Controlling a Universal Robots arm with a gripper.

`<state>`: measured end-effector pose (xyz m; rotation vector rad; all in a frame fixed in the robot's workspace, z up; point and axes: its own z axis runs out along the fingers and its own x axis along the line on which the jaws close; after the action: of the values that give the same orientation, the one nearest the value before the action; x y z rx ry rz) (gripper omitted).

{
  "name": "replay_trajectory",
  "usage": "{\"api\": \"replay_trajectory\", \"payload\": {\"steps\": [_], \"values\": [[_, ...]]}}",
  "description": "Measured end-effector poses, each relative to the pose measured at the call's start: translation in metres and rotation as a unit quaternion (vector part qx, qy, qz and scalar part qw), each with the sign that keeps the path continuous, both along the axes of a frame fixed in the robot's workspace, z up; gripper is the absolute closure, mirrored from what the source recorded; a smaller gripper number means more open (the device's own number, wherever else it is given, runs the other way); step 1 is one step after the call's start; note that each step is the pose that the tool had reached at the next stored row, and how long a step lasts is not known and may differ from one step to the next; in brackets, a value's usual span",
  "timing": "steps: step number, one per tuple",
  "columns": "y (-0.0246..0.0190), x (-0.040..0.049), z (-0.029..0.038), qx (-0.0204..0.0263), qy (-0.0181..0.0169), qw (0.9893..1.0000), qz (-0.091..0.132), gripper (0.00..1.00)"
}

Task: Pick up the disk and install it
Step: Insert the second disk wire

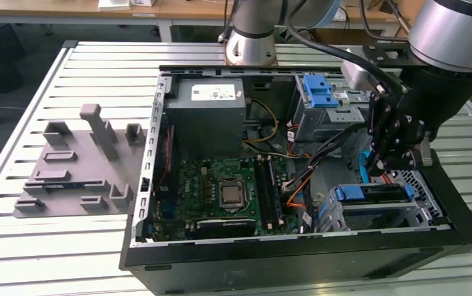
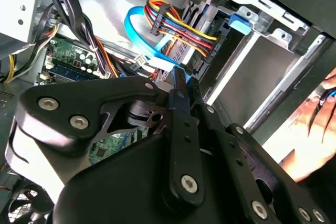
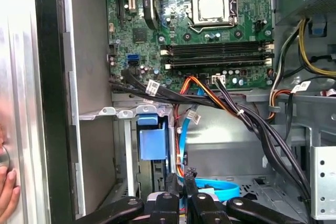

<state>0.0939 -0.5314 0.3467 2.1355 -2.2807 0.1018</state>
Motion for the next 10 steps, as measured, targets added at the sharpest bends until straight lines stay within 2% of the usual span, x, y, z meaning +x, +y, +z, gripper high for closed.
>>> {"api": "replay_trajectory", "payload": {"steps": [6, 10], "values": [[-0.0093, -0.0002, -0.003, 0.0159, -0.0026, 0.9999, 0.0, 0.84], [-0.0094, -0.0002, -0.0032, 0.0165, -0.0026, 0.9999, 0.0, 0.84]]}}
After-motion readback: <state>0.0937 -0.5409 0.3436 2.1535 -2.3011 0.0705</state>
